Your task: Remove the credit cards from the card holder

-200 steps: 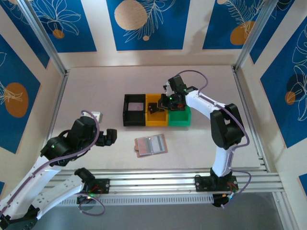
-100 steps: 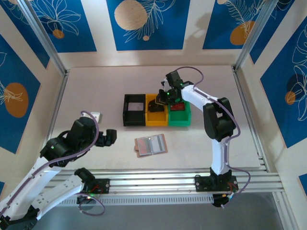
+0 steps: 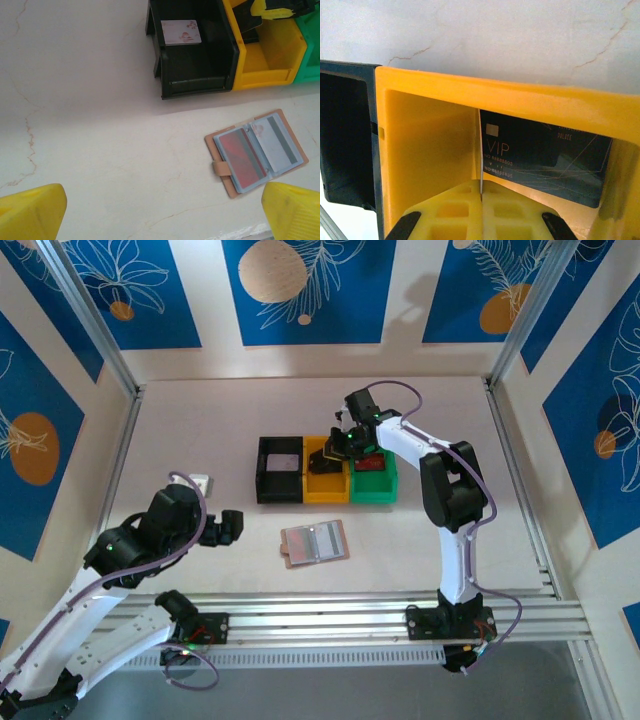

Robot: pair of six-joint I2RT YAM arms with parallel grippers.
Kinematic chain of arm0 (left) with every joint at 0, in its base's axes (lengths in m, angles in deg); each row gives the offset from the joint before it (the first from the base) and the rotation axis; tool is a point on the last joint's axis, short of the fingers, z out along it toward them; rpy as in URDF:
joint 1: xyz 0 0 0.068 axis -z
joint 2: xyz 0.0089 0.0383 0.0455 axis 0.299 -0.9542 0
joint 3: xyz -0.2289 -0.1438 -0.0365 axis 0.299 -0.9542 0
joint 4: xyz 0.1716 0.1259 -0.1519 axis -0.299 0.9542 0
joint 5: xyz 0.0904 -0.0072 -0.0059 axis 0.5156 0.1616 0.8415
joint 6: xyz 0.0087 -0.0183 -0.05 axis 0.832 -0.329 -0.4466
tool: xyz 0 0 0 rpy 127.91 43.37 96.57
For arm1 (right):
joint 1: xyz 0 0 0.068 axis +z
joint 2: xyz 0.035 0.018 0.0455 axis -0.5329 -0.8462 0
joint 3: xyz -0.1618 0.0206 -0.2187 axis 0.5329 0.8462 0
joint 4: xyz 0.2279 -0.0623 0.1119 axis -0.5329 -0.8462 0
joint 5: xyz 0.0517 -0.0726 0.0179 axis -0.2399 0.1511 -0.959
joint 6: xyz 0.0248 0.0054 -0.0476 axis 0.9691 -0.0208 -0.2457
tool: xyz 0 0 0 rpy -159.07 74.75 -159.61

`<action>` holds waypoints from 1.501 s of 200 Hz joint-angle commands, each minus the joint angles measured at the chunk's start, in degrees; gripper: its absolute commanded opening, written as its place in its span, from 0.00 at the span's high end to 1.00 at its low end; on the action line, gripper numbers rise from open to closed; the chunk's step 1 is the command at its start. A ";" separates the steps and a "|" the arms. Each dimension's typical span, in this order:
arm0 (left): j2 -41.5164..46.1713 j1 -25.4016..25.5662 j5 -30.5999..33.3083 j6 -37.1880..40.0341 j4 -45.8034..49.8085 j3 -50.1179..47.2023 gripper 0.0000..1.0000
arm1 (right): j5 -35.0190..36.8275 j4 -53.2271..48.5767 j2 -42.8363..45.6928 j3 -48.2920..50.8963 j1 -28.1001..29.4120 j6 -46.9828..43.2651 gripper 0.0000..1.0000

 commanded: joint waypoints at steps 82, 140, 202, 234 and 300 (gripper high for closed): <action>0.04 -0.67 0.21 0.57 -0.42 -0.39 0.00 | -0.97 -2.99 -1.70 -2.49 -0.65 -0.12 0.97; -0.09 -0.67 0.03 0.57 -0.51 -0.39 0.00 | -0.71 -3.95 -1.68 -3.17 -0.74 -0.48 0.91; -0.09 -0.67 0.01 0.57 -0.51 -0.39 0.00 | -0.43 -4.71 -1.68 -3.98 -0.79 -0.83 0.84; 0.00 -0.67 -0.02 0.57 -0.51 -0.39 0.00 | -0.35 -5.08 -1.59 -4.57 -1.00 -0.91 0.84; 0.00 -0.67 -0.05 0.57 -0.50 -0.34 0.00 | 0.52 -7.20 -1.35 -6.63 -1.25 -1.71 0.83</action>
